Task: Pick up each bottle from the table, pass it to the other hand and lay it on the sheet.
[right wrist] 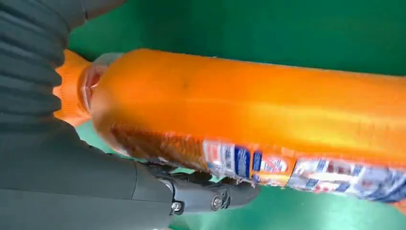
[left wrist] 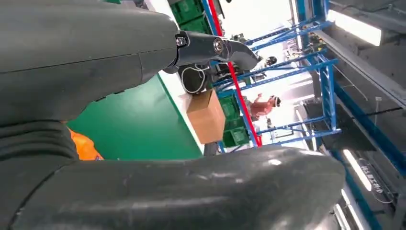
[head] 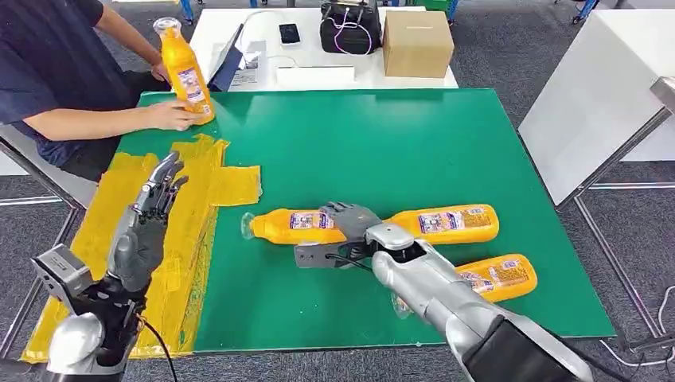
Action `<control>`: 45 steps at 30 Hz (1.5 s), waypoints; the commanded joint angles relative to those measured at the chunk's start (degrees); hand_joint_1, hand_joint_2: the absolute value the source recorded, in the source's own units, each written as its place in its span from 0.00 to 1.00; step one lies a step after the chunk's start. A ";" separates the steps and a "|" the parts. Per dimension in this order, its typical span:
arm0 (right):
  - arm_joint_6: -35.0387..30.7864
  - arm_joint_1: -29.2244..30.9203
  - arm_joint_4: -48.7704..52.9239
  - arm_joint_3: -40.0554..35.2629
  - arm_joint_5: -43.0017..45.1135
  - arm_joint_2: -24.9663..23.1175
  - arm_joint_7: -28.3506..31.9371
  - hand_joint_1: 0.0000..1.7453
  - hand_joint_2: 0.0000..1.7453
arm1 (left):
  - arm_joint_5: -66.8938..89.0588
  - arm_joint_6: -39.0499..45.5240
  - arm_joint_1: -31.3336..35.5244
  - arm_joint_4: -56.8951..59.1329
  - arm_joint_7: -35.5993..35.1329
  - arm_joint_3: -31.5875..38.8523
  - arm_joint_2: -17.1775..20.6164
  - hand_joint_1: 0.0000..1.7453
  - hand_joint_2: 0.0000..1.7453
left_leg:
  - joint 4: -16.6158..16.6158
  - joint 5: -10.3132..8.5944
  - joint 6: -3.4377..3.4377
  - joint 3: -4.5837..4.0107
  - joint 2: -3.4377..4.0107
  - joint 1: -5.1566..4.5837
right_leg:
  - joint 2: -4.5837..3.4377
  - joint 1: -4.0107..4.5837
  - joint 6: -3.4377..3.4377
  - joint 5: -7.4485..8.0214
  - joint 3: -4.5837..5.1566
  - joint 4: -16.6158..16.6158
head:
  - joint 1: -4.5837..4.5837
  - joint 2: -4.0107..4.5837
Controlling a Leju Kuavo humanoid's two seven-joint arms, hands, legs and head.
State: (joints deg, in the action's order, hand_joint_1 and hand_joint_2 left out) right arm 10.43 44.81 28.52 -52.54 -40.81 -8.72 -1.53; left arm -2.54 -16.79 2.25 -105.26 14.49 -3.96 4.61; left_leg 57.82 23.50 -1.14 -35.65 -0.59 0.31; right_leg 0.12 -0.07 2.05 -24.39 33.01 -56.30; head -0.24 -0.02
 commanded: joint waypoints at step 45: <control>-11.80 -27.59 61.32 15.57 10.17 10.96 3.63 1.00 1.00 | -20.02 -1.66 -14.22 -7.34 -7.19 1.60 -8.27 0.00 1.00 | -0.05 0.15 0.04 0.09 0.02 0.01 | 0.06 0.02 -0.03 -0.13 -0.11 0.12 | 0.00 0.00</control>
State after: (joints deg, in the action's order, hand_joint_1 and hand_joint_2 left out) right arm -3.66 17.98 89.26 -32.33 -31.70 -0.81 1.42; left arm -19.20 -16.06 -11.93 -114.25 8.26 1.36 -4.22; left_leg 57.82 23.56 -1.12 -35.87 -0.55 0.30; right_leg 0.13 -0.07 2.02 -24.42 33.26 -56.27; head -0.24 -0.02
